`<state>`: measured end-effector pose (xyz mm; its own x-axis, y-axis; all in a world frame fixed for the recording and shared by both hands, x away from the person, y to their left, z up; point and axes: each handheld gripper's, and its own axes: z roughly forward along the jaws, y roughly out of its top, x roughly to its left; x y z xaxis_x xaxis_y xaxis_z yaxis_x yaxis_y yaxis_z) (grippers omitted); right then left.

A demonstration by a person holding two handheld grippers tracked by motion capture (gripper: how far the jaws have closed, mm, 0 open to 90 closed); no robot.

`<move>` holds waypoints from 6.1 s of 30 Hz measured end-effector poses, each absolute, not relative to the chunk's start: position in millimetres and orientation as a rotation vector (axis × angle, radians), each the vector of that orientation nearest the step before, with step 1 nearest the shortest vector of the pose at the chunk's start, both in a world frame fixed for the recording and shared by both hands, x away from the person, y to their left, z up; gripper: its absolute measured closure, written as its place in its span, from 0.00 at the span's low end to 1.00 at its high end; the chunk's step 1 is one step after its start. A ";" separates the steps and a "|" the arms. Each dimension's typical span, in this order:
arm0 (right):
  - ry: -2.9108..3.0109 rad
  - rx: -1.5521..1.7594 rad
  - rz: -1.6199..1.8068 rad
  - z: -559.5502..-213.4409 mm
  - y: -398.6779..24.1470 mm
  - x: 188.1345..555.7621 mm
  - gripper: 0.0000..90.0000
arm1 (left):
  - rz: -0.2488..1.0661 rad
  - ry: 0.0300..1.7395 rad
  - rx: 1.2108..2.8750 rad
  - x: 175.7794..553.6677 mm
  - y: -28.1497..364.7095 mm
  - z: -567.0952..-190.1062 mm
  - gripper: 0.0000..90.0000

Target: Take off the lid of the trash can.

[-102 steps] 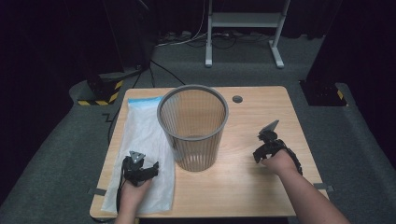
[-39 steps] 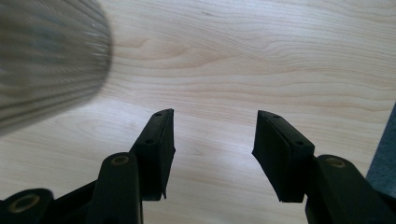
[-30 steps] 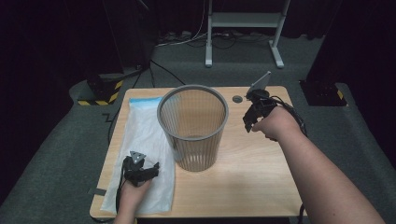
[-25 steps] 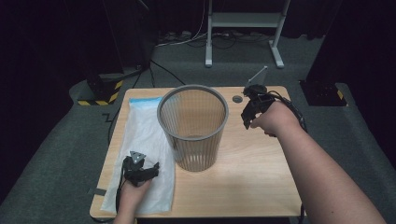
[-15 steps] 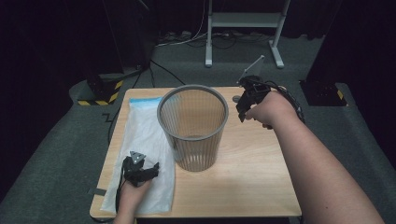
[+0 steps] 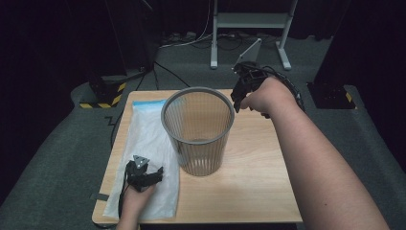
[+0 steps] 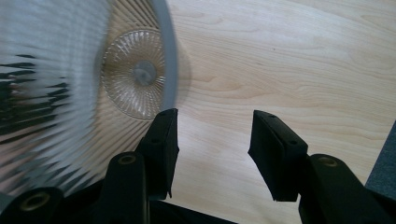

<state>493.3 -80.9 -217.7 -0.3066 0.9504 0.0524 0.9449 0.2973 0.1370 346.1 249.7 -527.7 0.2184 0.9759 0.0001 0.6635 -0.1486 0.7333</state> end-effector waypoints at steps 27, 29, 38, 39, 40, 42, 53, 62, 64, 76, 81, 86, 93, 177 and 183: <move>2.524 1.903 0.244 -242.9 -64.2 504.3 0.71 | 0.658 1.509 1.889 346.3 249.8 -527.6 0.22; 2.522 1.909 0.239 -244.0 -64.0 504.7 0.73 | 0.658 1.510 1.889 346.3 249.8 -527.6 0.22; 2.550 1.862 0.250 -242.1 -56.9 502.8 0.82 | 0.660 1.510 1.889 346.2 249.7 -527.6 0.22; 2.549 1.861 0.249 -242.3 -56.8 502.8 0.82 | 0.659 1.510 1.888 346.2 249.7 -527.6 0.22; 2.550 1.853 0.238 -242.8 -56.1 502.6 0.82 | 0.659 1.510 1.888 346.2 249.7 -527.7 0.22; 2.544 1.864 0.237 -243.2 -55.6 502.5 0.82 | 0.660 1.510 1.888 346.2 249.7 -527.7 0.22; 2.561 1.864 0.223 -252.9 -56.7 503.4 0.86 | 0.658 1.509 1.886 346.1 249.9 -527.7 0.22; 2.549 1.824 0.225 -242.8 -54.4 502.4 0.87 | 0.660 1.508 1.886 346.0 250.1 -527.8 0.22; 2.542 1.830 0.223 -241.1 -54.0 502.2 0.87 | 0.660 1.507 1.887 346.0 250.1 -527.8 0.22; 2.518 1.801 0.231 -233.9 -53.4 502.6 0.88 | 0.659 1.509 1.887 346.0 249.8 -527.7 0.22; 2.492 1.779 0.237 -226.2 -51.7 500.7 0.88 | 0.660 1.508 1.887 345.8 249.7 -527.8 0.22; 2.492 1.820 0.321 -222.3 -57.1 502.3 0.91 | 0.660 1.508 1.887 345.7 249.7 -527.8 0.22; 2.508 1.920 0.547 -221.1 -73.3 505.8 0.92 | 0.661 1.506 1.888 345.7 249.9 -527.7 0.22; 2.168 2.235 0.782 -230.1 -283.4 492.9 0.92 | 0.661 1.495 1.897 342.8 249.3 -527.9 0.23; 2.165 2.238 0.762 -236.7 -285.1 493.0 0.92 | 0.661 1.494 1.897 342.9 249.3 -527.9 0.23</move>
